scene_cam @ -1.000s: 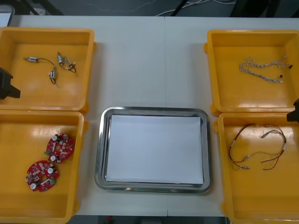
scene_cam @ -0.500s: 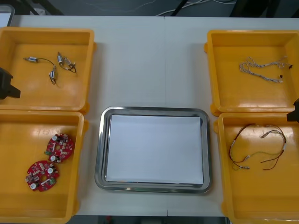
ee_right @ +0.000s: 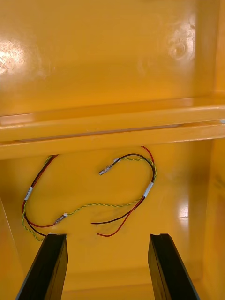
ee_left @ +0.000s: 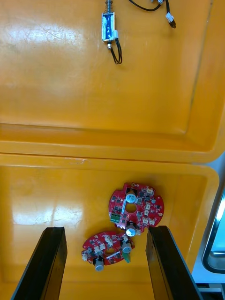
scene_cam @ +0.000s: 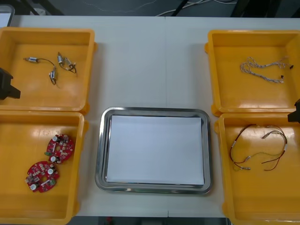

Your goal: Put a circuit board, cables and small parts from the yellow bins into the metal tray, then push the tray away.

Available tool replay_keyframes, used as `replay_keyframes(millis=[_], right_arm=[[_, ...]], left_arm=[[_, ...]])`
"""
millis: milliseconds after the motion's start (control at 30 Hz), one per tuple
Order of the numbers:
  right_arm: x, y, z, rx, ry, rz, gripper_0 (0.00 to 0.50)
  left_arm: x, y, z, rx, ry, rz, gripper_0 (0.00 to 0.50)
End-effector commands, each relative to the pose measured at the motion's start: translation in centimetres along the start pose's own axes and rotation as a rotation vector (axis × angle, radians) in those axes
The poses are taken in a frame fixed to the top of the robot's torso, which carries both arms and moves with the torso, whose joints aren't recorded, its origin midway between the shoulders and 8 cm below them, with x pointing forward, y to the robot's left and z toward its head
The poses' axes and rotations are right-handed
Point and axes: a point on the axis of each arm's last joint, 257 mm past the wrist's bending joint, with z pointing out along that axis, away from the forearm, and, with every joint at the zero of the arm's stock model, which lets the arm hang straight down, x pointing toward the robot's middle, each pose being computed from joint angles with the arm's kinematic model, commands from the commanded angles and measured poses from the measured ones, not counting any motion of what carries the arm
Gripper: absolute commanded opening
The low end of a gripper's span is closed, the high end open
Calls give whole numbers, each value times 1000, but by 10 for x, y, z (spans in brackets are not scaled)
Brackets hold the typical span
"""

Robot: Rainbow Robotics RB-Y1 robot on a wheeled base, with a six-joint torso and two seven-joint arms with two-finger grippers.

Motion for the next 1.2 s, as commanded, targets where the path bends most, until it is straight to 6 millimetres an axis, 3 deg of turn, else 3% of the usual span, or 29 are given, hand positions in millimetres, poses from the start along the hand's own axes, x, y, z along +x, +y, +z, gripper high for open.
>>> replay_keyframes(millis=[33,1200], right_arm=[[-4,-4,-9,8,-36,16,500],[-4,-4,-9,8,-36,16,500]], left_arm=[[-5,18,-15,-56,-30,84,500],[-5,18,-15,-56,-30,84,500]])
